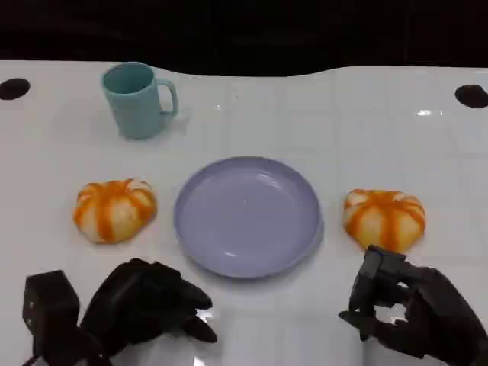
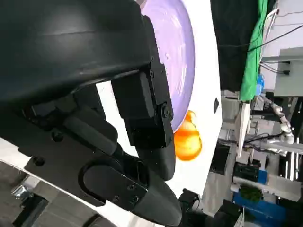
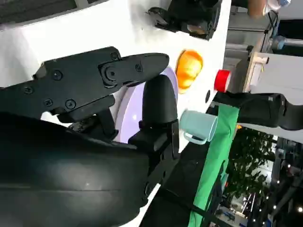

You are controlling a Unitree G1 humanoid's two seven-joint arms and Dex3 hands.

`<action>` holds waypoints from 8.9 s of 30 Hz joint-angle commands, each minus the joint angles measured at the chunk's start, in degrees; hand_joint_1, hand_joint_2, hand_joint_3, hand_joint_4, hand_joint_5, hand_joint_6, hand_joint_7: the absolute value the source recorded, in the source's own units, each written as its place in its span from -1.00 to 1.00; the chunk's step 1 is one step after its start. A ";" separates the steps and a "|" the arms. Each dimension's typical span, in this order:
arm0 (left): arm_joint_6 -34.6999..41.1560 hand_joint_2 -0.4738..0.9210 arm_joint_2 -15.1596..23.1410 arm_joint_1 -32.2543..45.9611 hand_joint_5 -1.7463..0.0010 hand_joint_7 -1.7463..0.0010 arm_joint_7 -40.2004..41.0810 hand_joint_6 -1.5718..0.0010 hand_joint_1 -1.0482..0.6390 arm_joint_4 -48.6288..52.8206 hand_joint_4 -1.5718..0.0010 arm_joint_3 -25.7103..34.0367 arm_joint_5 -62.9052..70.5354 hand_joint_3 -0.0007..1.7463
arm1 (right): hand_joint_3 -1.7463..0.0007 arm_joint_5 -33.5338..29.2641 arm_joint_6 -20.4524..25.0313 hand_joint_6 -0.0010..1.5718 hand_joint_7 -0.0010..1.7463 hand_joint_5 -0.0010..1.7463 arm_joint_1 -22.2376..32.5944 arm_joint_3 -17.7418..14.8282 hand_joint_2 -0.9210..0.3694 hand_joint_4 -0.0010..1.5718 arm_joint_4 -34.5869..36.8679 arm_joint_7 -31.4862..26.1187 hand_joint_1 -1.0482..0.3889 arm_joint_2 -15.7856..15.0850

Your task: Grasp the bread from the table and place it into the plate.

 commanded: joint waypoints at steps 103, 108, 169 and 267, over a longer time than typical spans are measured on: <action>1.22 0.80 0.89 2.79 0.74 0.99 0.79 -1.00 -1.00 -4.34 -1.00 -0.41 0.19 -1.00 | 0.99 -55.78 21.36 -0.61 -0.99 -0.83 -29.37 18.55 -0.88 -0.64 21.54 -32.09 -0.22 -13.87; 0.76 0.81 0.74 3.32 0.73 0.99 0.49 -0.99 -1.00 -4.90 -1.00 -0.49 0.09 -0.99 | 0.99 -53.55 18.36 -0.49 -0.95 -0.79 -28.97 18.79 -0.92 -0.48 24.36 -36.41 -0.09 -14.07; 2.10 0.78 0.32 4.39 0.77 1.00 1.27 -0.97 -1.00 -6.77 -1.00 -1.65 0.04 -1.00 | -0.73 -37.50 -3.86 0.00 0.94 1.00 -42.13 19.22 0.04 0.28 27.38 -36.29 0.25 0.78; 3.26 0.78 0.38 4.28 0.77 0.99 1.50 -0.98 -1.00 -7.99 -1.00 -1.96 -0.29 -1.00 | 0.88 0.06 13.31 -0.26 1.00 1.00 7.62 2.35 -1.00 0.03 -17.67 -6.19 0.11 -4.76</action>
